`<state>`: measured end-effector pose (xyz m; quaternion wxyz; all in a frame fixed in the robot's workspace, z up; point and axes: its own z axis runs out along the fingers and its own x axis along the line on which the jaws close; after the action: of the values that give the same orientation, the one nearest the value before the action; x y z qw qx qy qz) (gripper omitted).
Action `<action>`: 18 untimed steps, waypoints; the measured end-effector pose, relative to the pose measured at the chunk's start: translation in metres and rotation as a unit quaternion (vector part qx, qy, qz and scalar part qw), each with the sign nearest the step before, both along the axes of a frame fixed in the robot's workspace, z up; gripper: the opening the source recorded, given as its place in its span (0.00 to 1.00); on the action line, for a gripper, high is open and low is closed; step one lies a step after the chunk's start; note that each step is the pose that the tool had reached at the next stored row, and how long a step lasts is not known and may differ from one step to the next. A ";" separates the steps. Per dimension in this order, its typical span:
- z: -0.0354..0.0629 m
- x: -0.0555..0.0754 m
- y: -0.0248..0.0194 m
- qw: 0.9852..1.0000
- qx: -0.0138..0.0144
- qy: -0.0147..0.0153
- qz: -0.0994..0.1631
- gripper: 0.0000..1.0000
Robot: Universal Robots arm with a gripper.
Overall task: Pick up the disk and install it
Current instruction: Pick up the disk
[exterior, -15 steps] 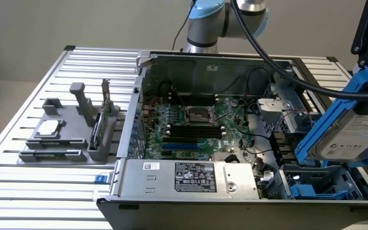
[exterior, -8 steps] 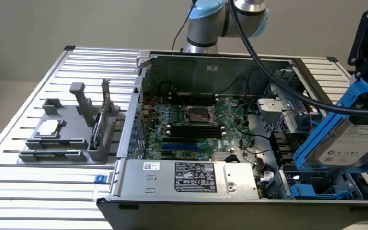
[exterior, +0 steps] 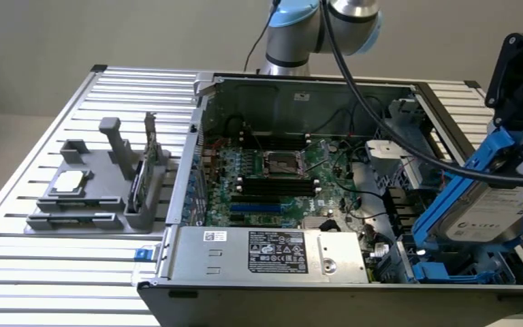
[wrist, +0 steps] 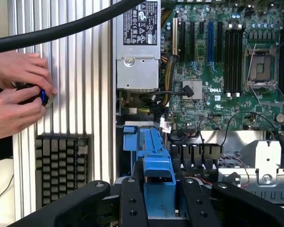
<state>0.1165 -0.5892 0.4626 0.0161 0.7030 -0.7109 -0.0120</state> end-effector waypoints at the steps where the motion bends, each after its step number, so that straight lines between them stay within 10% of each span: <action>1: -0.0019 0.000 -0.0006 1.000 0.001 0.000 0.000 0.33; 11: -0.0122 0.001 -0.0102 1.000 0.023 0.000 -0.001 0.33; 18: -0.0152 0.001 -0.0150 1.000 0.027 -0.001 0.000 0.33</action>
<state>0.1172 -0.6042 0.4474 -0.0038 0.7028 -0.7107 -0.0307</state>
